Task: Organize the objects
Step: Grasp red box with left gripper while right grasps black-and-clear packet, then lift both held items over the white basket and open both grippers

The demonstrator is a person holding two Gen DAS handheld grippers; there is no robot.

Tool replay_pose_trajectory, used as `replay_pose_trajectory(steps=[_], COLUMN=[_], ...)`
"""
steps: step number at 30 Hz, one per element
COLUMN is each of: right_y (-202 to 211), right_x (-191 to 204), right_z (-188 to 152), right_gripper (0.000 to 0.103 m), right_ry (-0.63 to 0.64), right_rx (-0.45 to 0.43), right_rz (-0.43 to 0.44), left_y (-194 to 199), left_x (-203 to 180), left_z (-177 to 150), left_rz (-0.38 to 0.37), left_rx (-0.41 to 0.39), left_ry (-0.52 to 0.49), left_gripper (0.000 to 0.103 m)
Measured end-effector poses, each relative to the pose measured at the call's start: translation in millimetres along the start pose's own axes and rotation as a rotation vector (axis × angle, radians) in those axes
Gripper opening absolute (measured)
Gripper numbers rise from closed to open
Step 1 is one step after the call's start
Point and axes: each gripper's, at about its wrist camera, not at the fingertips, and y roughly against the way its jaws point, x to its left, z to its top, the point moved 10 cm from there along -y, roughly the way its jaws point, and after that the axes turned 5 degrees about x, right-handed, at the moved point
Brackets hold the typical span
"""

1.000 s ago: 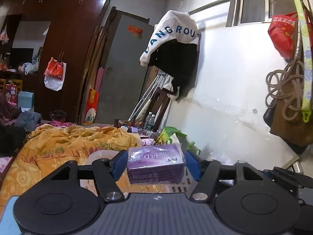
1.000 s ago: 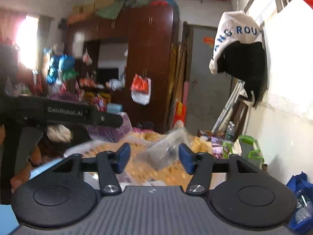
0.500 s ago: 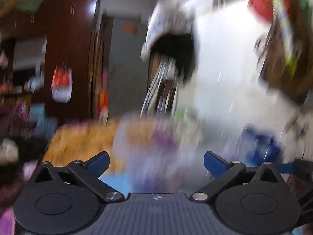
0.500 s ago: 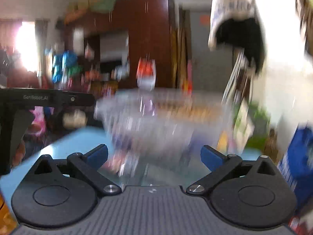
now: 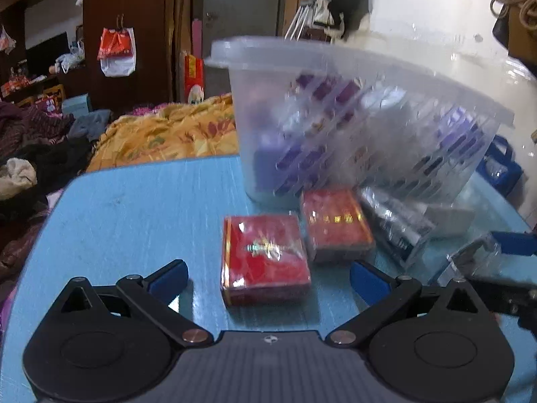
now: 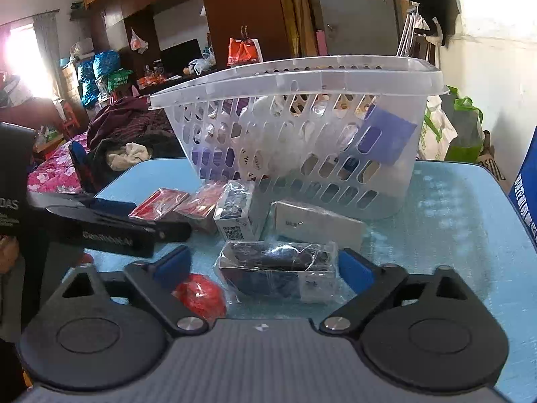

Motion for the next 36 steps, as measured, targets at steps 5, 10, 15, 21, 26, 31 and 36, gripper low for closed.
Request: replay_pose_trajectory(steps=[5, 10, 15, 21, 26, 31, 36], right_y=[3, 8, 9, 12, 16, 12, 2], right_x=[4, 1, 1, 3, 2, 5, 15], right_z=[-2, 0, 0, -1, 1, 1, -1], right_gripper=[0.084, 0.069, 0.065, 0.06, 0.052, 0.057, 0.084], right_ry=[0.016, -0.001, -0.004, 0.001, 0.006, 0.015, 0.042], right_rx=[-0.028, -0.05, -0.055, -0.071, -0.095, -0.075, -0.035], right_rz=[0.009, 0.018, 0.022, 0.018, 0.012, 0.019, 0.03], left_y=[1, 4, 7, 18, 32, 35, 35], left_x=[-1, -1, 3, -1, -10, -11, -8], left_z=[-3, 0, 4, 2, 3, 7, 6], left_rz=[0.03, 0.028, 0.061, -0.033, -0.047, -0.049, -0.049], left_rx=[-0.001, -0.015, -0.055, -0.095, -0.181, -0.199, -0.198], left_ry=[-0.014, 0.004, 0.009, 0.038, 0.022, 0.023, 0.036], left_gripper=[0.103, 0.099, 0.056, 0.056, 0.056, 0.056, 0.056])
